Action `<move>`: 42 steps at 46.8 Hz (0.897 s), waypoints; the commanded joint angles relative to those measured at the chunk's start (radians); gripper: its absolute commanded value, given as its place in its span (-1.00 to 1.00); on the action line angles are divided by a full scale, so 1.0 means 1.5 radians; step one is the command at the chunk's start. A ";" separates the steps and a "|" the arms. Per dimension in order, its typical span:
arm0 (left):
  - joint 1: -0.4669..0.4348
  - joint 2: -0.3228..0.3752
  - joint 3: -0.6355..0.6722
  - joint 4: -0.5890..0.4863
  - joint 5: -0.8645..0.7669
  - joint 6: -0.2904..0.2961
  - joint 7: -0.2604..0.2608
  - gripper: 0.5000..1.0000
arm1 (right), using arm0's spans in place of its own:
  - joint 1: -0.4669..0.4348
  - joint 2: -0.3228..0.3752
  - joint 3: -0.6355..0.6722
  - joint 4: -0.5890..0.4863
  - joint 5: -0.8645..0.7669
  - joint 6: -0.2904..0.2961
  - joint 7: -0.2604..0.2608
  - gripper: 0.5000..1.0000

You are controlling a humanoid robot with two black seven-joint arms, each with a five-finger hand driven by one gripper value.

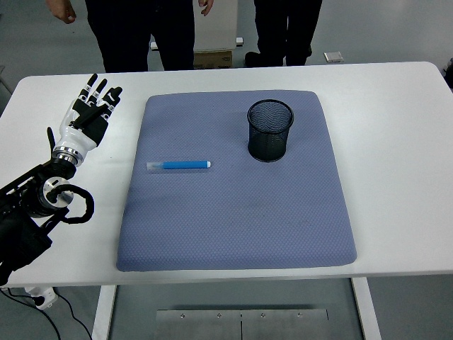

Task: Left hand places marker in pen holder

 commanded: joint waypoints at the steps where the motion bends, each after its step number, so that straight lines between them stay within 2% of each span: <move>1: -0.001 0.003 0.000 0.000 0.000 -0.005 0.000 1.00 | 0.000 0.000 0.000 0.001 0.000 0.000 0.000 1.00; 42: -0.015 0.006 -0.002 -0.003 -0.003 -0.003 0.001 1.00 | 0.000 0.000 0.000 0.000 0.000 0.000 0.000 1.00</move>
